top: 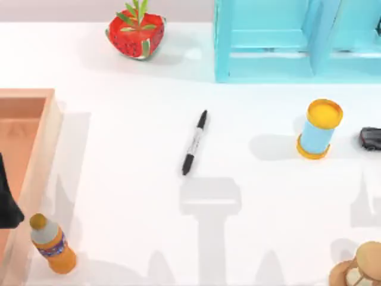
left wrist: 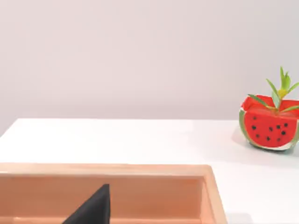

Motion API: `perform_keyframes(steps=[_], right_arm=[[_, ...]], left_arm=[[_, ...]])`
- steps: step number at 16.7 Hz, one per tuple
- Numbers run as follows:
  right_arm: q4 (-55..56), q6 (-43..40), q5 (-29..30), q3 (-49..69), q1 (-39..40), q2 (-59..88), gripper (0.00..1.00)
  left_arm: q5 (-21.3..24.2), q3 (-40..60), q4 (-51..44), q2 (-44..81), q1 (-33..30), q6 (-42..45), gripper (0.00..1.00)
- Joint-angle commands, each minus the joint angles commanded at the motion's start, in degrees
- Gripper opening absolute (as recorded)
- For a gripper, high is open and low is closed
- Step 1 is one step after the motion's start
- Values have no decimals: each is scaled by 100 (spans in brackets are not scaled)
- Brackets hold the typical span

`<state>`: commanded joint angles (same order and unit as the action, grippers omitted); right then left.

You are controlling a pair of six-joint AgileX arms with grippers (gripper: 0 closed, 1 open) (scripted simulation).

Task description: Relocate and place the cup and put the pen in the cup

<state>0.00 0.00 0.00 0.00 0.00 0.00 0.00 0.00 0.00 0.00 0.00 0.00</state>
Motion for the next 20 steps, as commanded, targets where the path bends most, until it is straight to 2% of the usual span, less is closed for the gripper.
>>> perform_keyframes(steps=[4,8,20], right_arm=[[0,0,0,0,0,0,100],[0,0,0,0,0,0,100],[0,0,0,0,0,0,100]], left_arm=[[-1,177,-170,182,30,32,100],[-3,1182,-1070,1270,185,199,100],[-20,6460,-5585,7608,969,1043,100]])
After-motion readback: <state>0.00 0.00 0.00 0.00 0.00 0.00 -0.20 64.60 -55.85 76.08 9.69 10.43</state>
